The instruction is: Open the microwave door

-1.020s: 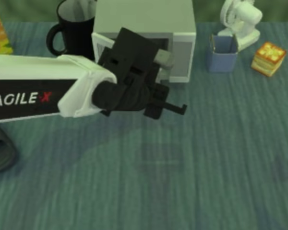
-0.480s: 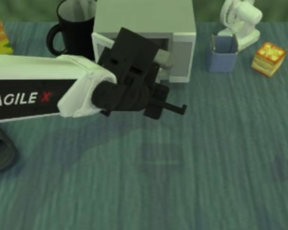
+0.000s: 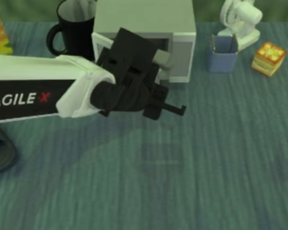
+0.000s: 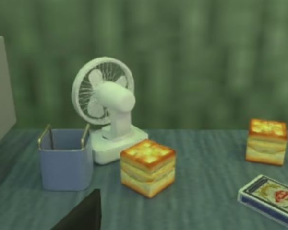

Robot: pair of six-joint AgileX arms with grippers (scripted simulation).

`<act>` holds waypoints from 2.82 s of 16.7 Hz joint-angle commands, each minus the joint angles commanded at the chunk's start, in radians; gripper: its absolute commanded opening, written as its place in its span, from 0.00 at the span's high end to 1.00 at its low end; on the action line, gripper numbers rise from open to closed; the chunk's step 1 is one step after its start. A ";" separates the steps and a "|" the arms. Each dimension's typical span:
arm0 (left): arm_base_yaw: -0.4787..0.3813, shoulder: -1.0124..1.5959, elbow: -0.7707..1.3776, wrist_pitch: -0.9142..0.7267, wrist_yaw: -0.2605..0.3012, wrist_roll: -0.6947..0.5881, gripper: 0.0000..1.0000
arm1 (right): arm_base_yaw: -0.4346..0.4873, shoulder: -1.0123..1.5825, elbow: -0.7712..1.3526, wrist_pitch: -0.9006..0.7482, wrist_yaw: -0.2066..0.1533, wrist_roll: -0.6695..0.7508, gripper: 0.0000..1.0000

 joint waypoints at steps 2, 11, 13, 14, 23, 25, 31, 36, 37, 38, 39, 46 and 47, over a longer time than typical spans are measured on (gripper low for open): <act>0.012 -0.020 -0.015 0.013 0.020 0.028 1.00 | 0.000 0.000 0.000 0.000 0.000 0.000 0.00; 0.025 -0.030 -0.039 0.014 0.039 0.057 1.00 | 0.000 0.000 0.000 0.000 0.000 0.000 0.00; 0.025 -0.030 -0.039 0.014 0.039 0.057 1.00 | 0.000 0.000 0.000 0.000 0.000 0.000 0.00; 0.025 -0.030 -0.039 0.014 0.039 0.057 1.00 | 0.000 0.000 0.000 0.000 0.000 0.000 0.00; 0.025 -0.030 -0.039 0.014 0.039 0.057 1.00 | 0.000 0.000 0.000 0.000 0.000 0.000 0.00; 0.025 -0.030 -0.039 0.014 0.039 0.057 1.00 | 0.000 0.000 0.000 0.000 0.000 0.000 0.00; 0.019 -0.029 -0.039 0.013 0.050 0.055 1.00 | 0.000 0.000 0.000 0.000 0.000 0.000 0.00; 0.048 -0.062 -0.076 0.023 0.095 0.120 1.00 | 0.000 0.000 0.000 0.000 0.000 0.000 0.00; 0.051 -0.062 -0.080 0.022 0.098 0.124 1.00 | 0.000 0.000 0.000 0.000 0.000 0.000 0.00; 0.051 -0.062 -0.080 0.022 0.098 0.124 1.00 | 0.000 0.000 0.000 0.000 0.000 0.000 0.00; 0.051 -0.062 -0.080 0.022 0.098 0.124 1.00 | 0.000 0.000 0.000 0.000 0.000 0.000 0.00; 0.051 -0.062 -0.080 0.022 0.098 0.124 1.00 | 0.000 0.000 0.000 0.000 0.000 0.000 0.00; 0.051 -0.062 -0.080 0.022 0.098 0.124 1.00 | 0.000 0.000 0.000 0.000 0.000 0.000 0.00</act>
